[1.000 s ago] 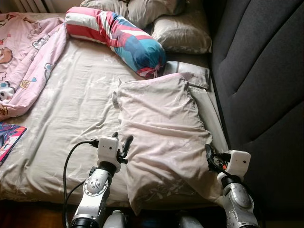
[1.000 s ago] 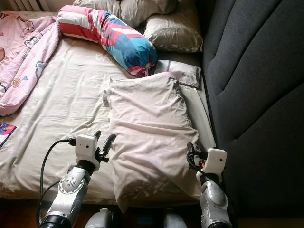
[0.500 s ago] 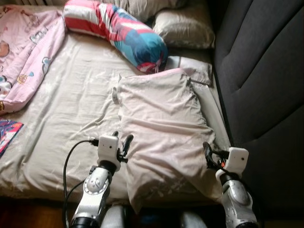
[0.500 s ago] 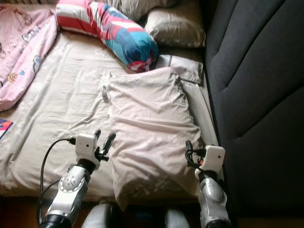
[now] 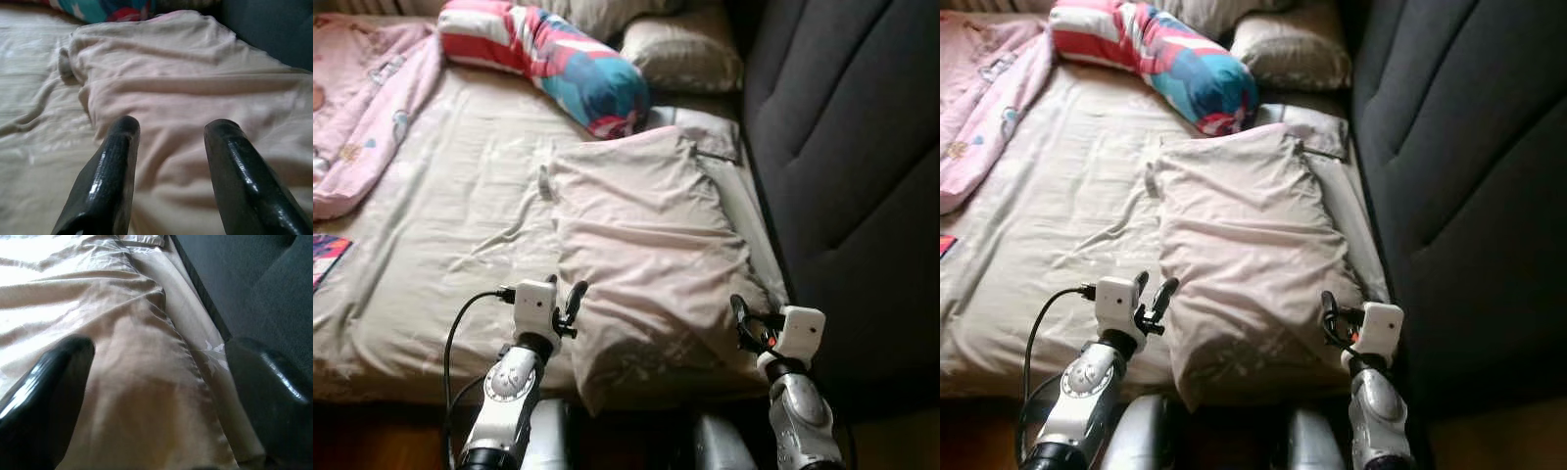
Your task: Clean up the room
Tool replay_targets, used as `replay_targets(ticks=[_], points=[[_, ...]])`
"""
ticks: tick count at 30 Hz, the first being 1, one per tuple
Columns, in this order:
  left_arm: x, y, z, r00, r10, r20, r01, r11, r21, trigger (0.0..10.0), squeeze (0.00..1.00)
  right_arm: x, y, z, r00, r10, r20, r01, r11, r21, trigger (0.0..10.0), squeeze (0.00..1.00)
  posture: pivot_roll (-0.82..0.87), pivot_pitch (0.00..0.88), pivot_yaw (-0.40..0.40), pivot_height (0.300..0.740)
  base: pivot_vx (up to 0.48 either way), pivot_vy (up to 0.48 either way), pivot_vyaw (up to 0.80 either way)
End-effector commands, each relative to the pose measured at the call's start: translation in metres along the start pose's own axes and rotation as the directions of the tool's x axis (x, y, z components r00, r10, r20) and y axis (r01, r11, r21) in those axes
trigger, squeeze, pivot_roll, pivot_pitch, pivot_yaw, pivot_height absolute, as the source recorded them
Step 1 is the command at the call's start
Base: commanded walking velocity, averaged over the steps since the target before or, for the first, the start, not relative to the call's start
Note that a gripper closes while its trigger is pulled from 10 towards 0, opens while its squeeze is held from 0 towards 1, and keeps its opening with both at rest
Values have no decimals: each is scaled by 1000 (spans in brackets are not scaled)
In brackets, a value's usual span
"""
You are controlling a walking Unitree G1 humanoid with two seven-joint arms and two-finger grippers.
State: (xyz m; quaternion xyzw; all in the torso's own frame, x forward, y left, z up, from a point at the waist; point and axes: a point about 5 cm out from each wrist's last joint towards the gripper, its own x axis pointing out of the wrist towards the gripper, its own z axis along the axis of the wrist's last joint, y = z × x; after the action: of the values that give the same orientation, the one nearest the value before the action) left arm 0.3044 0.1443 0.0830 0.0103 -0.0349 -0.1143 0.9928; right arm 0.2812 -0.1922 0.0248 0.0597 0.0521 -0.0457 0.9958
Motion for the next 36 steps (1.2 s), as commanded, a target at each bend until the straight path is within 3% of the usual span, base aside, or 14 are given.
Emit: replay_targets(ticks=[1, 16, 36], points=[[-4, 5, -3, 1000, 20, -13, -20, 1000, -2, 10000, 0, 5, 5, 7, 1000, 15, 20, -15, 1000, 3, 10000, 0, 74, 226, -29, 641, 0, 0, 0], [1, 6, 1, 1000, 23, 1, -23, 1000, -3, 10000, 0, 10, 6, 12, 999, 25, 35, -25, 1000, 3, 10000, 0, 73, 210, -30, 641, 0, 0, 0], [2, 6, 2, 1000, 19, 11, -19, 1000, -1, 10000, 0, 12, 9, 15, 998, 37, 46, -37, 999, 2, 10000, 0, 74, 192, -32, 641, 255, 0, 0]])
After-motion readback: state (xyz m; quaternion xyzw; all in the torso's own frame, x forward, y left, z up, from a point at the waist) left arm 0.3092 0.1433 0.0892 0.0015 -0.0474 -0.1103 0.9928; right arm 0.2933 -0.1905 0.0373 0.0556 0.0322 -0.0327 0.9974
